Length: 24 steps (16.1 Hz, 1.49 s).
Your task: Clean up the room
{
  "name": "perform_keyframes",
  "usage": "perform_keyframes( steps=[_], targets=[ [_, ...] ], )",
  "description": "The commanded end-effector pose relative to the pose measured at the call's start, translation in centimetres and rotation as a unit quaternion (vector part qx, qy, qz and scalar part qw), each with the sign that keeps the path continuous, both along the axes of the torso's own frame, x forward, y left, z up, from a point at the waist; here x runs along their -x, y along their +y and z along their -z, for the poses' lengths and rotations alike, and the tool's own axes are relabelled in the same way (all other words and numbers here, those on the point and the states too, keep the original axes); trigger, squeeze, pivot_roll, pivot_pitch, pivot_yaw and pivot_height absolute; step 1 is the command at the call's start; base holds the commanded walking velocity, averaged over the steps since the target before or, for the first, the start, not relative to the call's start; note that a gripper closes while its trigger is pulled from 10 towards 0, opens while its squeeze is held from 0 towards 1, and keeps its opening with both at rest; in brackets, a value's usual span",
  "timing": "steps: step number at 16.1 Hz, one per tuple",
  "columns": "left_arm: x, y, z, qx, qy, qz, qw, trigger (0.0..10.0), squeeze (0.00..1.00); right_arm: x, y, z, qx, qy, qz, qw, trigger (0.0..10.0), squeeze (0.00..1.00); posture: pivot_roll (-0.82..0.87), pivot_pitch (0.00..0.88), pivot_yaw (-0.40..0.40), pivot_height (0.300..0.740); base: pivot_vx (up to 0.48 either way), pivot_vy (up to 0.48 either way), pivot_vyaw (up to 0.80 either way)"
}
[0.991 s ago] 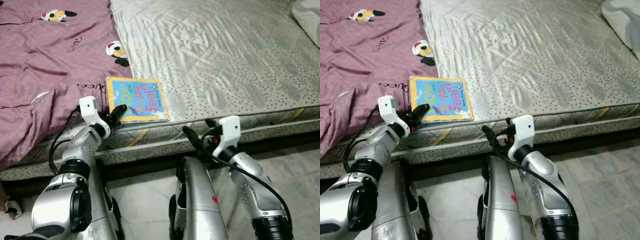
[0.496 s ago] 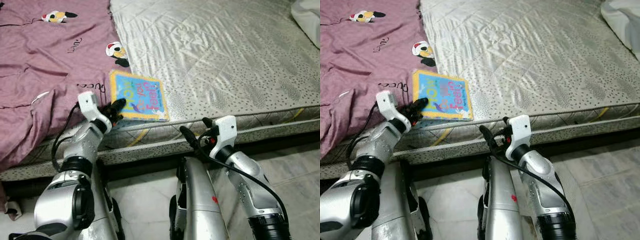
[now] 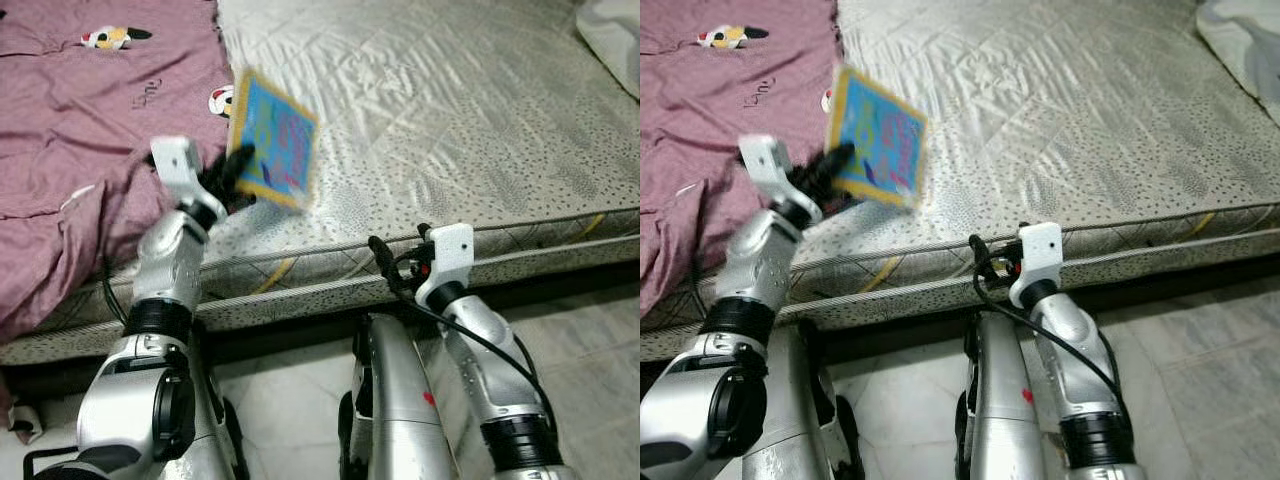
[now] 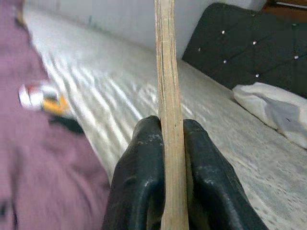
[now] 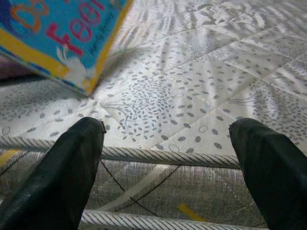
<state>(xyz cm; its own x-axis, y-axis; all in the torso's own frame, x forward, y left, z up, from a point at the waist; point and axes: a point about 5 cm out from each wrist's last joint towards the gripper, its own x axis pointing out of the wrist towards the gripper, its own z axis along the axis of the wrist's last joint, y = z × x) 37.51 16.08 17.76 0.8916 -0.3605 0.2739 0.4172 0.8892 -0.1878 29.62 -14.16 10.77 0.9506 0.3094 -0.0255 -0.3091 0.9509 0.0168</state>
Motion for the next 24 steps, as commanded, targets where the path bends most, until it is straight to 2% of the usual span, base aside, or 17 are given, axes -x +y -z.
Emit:
perform_keyframes(
  steps=[1, 2, 3, 5, 6, 8, 9, 10, 11, 14, 18, 24],
  targets=[
    [0.1, -0.2, -2.3, -0.028, -0.058, -0.001, 0.998, 0.0, 0.00, 0.2, -0.1, 0.1, 0.000, -0.004, 0.007, 1.000, 10.0, 0.00, -0.04, 0.118, -0.042, 0.487, 0.000, 0.000, 0.00],
    [0.9, -0.2, -2.9, -0.064, -0.090, -0.004, 0.994, 0.0, 0.00, 0.3, 0.1, 0.0, -0.005, -0.008, 0.016, 1.000, 10.0, 0.00, -0.04, 0.118, -0.034, 0.487, 0.000, 0.000, 0.00],
    [1.4, -0.1, -3.2, -0.079, -0.108, -0.012, 0.991, 0.0, 0.00, 0.3, 0.1, 0.0, -0.007, -0.010, 0.019, 1.000, 10.0, 0.00, -0.04, 0.118, -0.034, 0.487, 0.000, 0.000, 0.00],
    [3.1, 0.2, -3.1, -0.124, -0.136, -0.018, 0.983, 0.0, 0.00, 0.6, 0.3, 0.2, -0.012, -0.013, 0.027, 0.999, 10.0, 0.00, -0.03, 0.116, -0.027, 0.487, 0.000, 0.000, 0.00],
    [3.4, 0.3, -3.0, -0.128, -0.138, -0.021, 0.982, 0.0, 0.00, 0.7, 0.2, 0.2, -0.016, -0.014, 0.031, 0.999, 10.0, 0.00, -0.02, 0.113, -0.027, 0.487, 0.000, 0.000, 0.00],
    [5.0, 0.7, -1.4, -0.156, -0.114, -0.035, 0.981, 0.0, 0.00, 0.4, 0.2, -0.1, -0.026, -0.022, 0.042, 0.999, 10.0, 0.00, -0.01, 0.109, -0.027, 0.506, 0.000, 0.000, 0.00],
    [5.9, 1.0, 0.0, -0.157, -0.081, -0.061, 0.982, 0.0, 0.00, 0.1, 0.2, -0.6, -0.030, -0.029, 0.043, 0.998, 10.0, 0.00, -0.01, 0.109, -0.030, 0.521, 0.000, 0.000, 0.00],
    [6.1, 1.1, 0.4, -0.159, -0.073, -0.069, 0.982, 0.0, 0.00, 0.0, 0.2, -0.8, -0.030, -0.032, 0.043, 0.998, 10.0, 0.00, -0.01, 0.109, -0.030, 0.525, 0.000, 0.000, 0.00],
    [6.7, 1.3, 1.0, -0.166, -0.062, -0.083, 0.981, 10.0, 0.00, -0.1, 0.1, -1.2, -0.030, -0.038, 0.043, 0.998, 10.0, 0.00, -0.01, 0.112, -0.031, 0.535, 0.000, 0.000, 0.00],
    [7.6, 1.8, 2.7, -0.175, -0.023, -0.107, 0.979, 10.0, 0.00, -0.2, -0.1, -1.2, -0.030, -0.040, 0.049, 0.998, 10.0, 0.00, -0.01, 0.109, -0.035, 0.564, 0.000, 0.000, 0.00],
    [8.0, 2.9, 4.0, -0.181, 0.016, -0.139, 0.973, 10.0, 0.00, -0.2, -0.4, -1.0, -0.026, -0.039, 0.064, 0.997, 10.0, 0.00, -0.01, 0.103, -0.029, 0.602, 0.000, 0.000, 0.00],
    [7.5, 2.4, 3.8, -0.186, 0.015, -0.147, 0.971, 10.0, 0.00, -0.5, -0.6, -1.2, -0.018, -0.044, 0.071, 0.996, 10.0, 0.00, -0.01, 0.098, -0.036, 0.659, 0.000, 0.000, 0.00]
  ],
)
